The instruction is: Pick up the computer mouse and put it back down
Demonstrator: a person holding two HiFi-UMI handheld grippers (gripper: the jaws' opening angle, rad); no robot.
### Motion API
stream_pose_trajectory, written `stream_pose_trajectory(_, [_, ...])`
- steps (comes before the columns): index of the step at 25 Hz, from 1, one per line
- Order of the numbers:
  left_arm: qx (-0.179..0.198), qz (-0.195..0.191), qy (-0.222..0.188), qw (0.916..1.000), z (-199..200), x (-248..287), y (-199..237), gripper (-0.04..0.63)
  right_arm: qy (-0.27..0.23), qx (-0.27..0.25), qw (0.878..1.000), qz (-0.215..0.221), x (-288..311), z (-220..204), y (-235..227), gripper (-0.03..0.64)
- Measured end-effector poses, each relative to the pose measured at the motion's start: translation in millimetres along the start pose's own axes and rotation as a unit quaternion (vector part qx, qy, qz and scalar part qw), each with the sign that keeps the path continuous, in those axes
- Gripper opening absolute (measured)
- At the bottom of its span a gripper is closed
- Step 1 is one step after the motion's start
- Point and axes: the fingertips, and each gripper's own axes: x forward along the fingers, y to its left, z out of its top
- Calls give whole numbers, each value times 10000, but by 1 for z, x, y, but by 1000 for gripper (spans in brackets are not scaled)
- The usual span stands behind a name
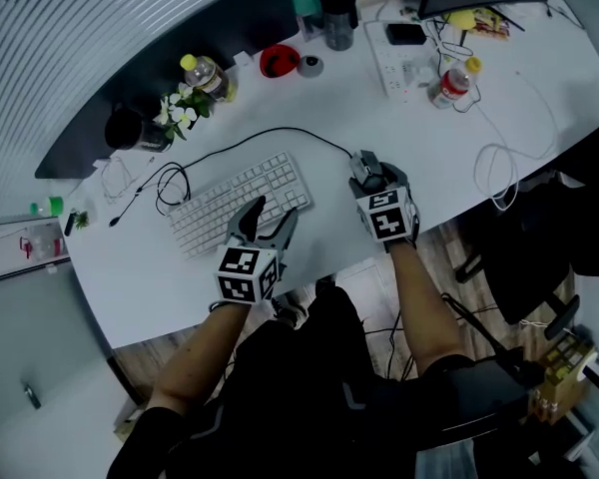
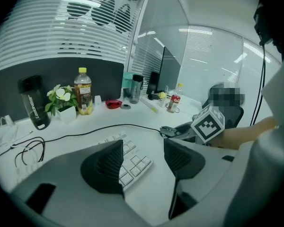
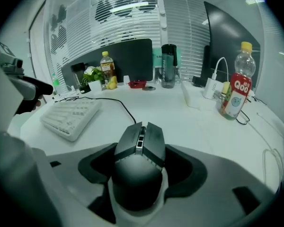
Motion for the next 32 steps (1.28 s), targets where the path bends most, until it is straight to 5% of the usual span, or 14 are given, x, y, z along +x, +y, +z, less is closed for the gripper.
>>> stream_pose_trajectory(11, [-41, 17, -177, 9998, 2, -23, 6, 285, 121, -92, 9999, 12, 0, -1, -1, 310])
stream_pose_trajectory(13, [-70, 58, -276, 9996, 5, -33, 12, 285, 140, -150, 9998, -55, -4, 3, -2, 360])
stream_pose_trajectory(21, [-91, 213, -851, 9961, 24, -95, 44, 285, -487, -98, 9981, -365, -60, 51, 14, 368])
stream_pose_trajectory(29, [-146, 176, -1251, 9919, 29, -169, 69, 270, -1700, 444, 9844, 41, -156, 130, 93, 354])
stream_pose_trajectory(32, [-21, 136, -1480, 9889, 34, -205, 75, 270, -2030, 250, 9788, 70, -191, 157, 128, 344])
